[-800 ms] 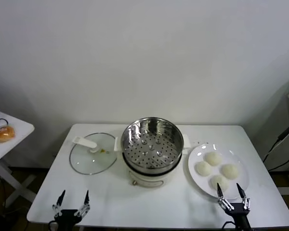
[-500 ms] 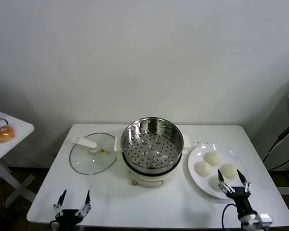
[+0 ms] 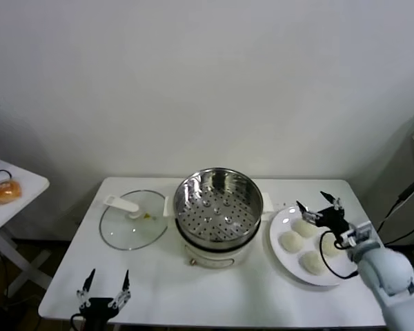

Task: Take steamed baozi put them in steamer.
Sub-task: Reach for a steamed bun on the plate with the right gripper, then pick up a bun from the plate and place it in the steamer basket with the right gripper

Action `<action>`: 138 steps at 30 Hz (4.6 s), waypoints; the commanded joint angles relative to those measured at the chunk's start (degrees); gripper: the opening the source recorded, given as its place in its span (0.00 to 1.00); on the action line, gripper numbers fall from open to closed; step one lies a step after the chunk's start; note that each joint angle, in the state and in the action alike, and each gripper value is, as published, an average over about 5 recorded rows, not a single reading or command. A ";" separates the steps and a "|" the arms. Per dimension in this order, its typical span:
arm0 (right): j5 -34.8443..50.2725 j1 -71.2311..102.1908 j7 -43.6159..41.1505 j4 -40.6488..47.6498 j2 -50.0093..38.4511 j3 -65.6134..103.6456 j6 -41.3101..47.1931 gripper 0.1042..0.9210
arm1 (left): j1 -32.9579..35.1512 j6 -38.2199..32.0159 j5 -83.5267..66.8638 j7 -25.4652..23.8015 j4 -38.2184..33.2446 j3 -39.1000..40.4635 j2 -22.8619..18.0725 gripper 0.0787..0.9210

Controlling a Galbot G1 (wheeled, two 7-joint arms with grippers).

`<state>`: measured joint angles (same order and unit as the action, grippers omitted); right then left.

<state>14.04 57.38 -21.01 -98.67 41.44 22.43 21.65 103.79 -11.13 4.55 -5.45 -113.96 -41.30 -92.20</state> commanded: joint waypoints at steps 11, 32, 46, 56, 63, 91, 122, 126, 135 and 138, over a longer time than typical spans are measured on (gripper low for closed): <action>-20.72 -61.55 -40.36 21.34 -15.96 -64.52 -11.05 0.88 | 0.13 -1.68 1.60 -0.53 0.27 0.08 -1.03 0.88; -16.89 -71.07 -45.20 39.85 0.86 -85.99 -14.89 0.88 | 0.29 -3.16 4.16 -1.54 0.82 0.11 -1.89 0.88; -19.10 -61.50 -44.97 49.85 7.54 -75.62 -15.56 0.88 | 0.52 -3.99 5.75 -2.17 1.83 -0.89 -1.76 0.88; -22.03 -59.25 -44.15 55.48 10.17 -69.88 -17.62 0.88 | 0.62 -4.64 7.27 -2.21 2.48 -1.06 -1.78 0.88; -21.89 -58.43 -44.00 56.28 10.74 -67.73 -17.83 0.88 | 0.63 -5.10 8.18 -2.08 2.98 -1.07 -1.80 0.88; -4.55 -88.64 -48.29 40.13 4.40 -92.82 -25.04 0.71 | 1.02 -5.63 9.61 -1.68 3.20 -1.22 -1.01 0.88; -14.32 -94.63 -42.33 49.04 39.75 -102.38 -55.48 0.71 | 0.83 -6.07 10.94 -1.67 2.81 -0.78 -0.85 0.88; -19.47 -90.78 -42.07 55.66 42.16 -100.71 -60.88 0.71 | 0.64 -6.26 10.94 -1.65 3.16 -0.97 -0.99 0.88; -23.74 -85.06 -41.93 60.53 43.86 -97.68 -65.82 0.71 | 0.21 -6.54 11.01 -1.55 4.09 -1.26 -1.26 0.88; -24.05 -83.64 -42.08 61.37 43.95 -96.69 -66.18 0.71 | 0.12 -6.64 11.15 -1.48 4.36 -1.38 -1.30 0.88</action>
<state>-5.18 -31.48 -63.51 -43.77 81.65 -76.01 -38.51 103.92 -17.75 15.66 -6.95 -109.68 -42.68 -92.20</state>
